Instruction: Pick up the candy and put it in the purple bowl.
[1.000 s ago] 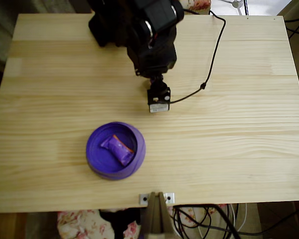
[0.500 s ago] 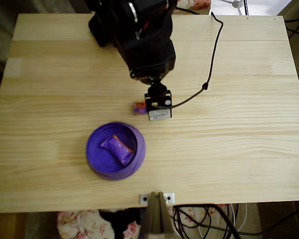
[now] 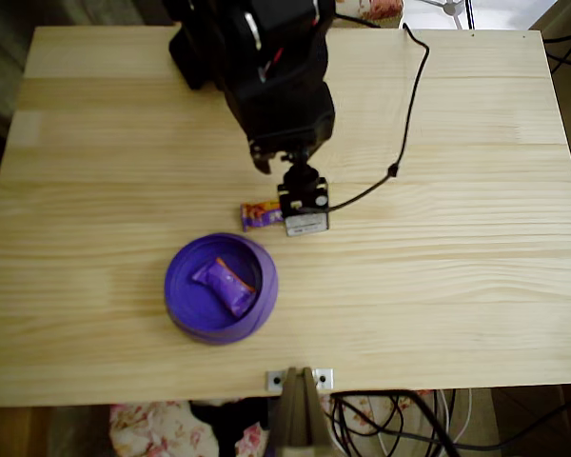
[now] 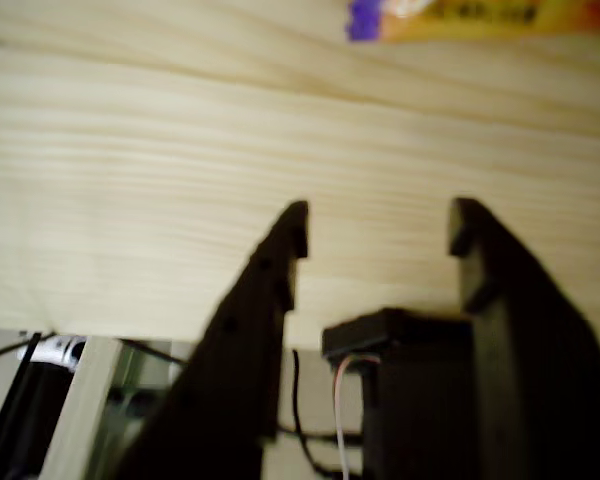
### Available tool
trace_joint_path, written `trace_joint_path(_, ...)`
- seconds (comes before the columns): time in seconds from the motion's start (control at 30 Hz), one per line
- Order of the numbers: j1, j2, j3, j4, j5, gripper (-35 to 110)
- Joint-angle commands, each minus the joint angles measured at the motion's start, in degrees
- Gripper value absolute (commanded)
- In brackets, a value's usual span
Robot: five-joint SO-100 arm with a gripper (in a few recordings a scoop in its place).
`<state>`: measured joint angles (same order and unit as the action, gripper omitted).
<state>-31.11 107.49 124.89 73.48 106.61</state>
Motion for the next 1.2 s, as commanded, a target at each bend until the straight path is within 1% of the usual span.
trace_joint_path(0.0, 1.7, -0.3, -7.6, 3.3, 0.4, 28)
trace_joint_path(0.07, 2.7, -0.6, -9.4, 4.2, 3.2, 29)
trace_joint_path(0.13, 3.6, -4.0, -13.7, 6.9, 8.7, 33)
trace_joint_path(0.2, 4.7, -8.2, -20.0, 10.8, 10.1, 37)
trace_joint_path(0.27, 5.8, -10.2, -24.6, 13.3, 7.2, 38)
trace_joint_path(0.33, 6.4, -9.3, -24.9, 13.1, 2.8, 38)
trace_joint_path(0.43, 6.5, -1.1, -17.4, 6.7, -1.6, 38)
trace_joint_path(0.47, 6.5, 3.3, -13.0, 2.8, -3.8, 38)
trace_joint_path(0.53, 6.9, 14.9, -2.0, -7.6, -11.6, 36)
trace_joint_path(0.6, 7.6, 28.5, 9.6, -15.9, -20.6, 23)
trace_joint_path(0.63, 7.8, 34.4, 13.7, -17.7, -25.8, 17)
trace_joint_path(0.73, 8.7, 46.0, 19.5, -16.2, -36.2, 0)
trace_joint_path(0.87, 9.5, 51.9, 23.6, -15.6, -48.1, 0)
trace_joint_path(0.97, 10.0, 54.4, 25.0, -16.5, -54.0, 0)
trace_joint_path(1.07, 10.0, 52.6, 24.0, -17.0, -57.6, 0)
trace_joint_path(1.17, 9.9, 47.3, 19.5, -14.7, -64.2, 0)
